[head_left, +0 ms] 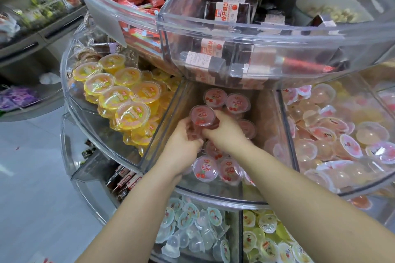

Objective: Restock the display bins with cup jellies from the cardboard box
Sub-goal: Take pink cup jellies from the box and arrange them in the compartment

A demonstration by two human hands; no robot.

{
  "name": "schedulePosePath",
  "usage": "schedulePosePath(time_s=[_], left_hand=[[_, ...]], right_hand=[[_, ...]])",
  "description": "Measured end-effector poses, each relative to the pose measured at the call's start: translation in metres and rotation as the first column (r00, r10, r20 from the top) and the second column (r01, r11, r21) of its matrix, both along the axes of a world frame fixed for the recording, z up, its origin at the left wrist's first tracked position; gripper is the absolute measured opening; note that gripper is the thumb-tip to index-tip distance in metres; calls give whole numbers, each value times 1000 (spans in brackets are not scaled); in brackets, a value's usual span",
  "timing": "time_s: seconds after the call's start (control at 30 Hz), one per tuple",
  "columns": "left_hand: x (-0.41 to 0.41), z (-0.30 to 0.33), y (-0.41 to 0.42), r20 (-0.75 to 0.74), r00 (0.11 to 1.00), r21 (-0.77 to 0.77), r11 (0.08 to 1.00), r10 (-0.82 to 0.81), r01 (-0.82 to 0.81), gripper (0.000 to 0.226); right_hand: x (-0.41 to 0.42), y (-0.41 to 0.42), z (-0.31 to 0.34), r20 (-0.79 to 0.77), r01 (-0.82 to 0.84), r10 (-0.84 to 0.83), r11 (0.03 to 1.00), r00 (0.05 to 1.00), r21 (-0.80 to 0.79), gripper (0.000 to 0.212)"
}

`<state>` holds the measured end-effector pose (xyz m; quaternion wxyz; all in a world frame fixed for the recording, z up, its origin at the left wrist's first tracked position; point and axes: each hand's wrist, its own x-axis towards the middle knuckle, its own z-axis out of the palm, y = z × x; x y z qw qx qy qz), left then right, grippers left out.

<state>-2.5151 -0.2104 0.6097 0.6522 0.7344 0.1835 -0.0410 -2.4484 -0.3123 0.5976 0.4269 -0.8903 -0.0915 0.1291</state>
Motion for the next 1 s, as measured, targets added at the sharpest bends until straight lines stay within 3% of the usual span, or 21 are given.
schedulePosePath(time_s=[0.1,0.3,0.43,0.53,0.63,0.7,0.77,0.83,0.9,1.0], left_hand=[[10,4,3,-13,1000,-94,996,-10,8,65],[15,4,-2,-43,999,-104,994,-30,25,63],[2,7,-1,-49,998,-152,988,-42,34,46],[-33,19,8,73,996,-169,984,-45,57,54],[-87,34,29,288,953,-137,989,89,-51,40],[-129,36,50,372,888,-146,962,271,-233,30],[-174,23,73,361,819,-106,893,445,-438,27],[-223,-10,97,292,752,-51,795,591,-605,25],[-273,-63,116,162,680,-15,690,715,-723,32],[-339,-164,132,-77,575,99,580,815,-809,35]], right_hand=[[3,9,-7,43,99,-99,995,994,4,19],[3,19,-11,39,221,-221,975,974,22,32],[-4,3,-3,-160,116,-111,993,981,21,55],[-28,-10,14,-309,188,-127,966,942,177,54],[-67,-2,41,-287,249,-135,878,948,410,31],[-101,18,59,-211,136,-23,830,977,541,17],[-142,43,65,-131,-86,214,775,968,625,16],[-184,74,51,-144,-258,463,695,874,672,15],[-225,103,9,-255,-368,640,673,725,642,15],[-276,133,-97,-488,-499,679,734,548,461,16]])
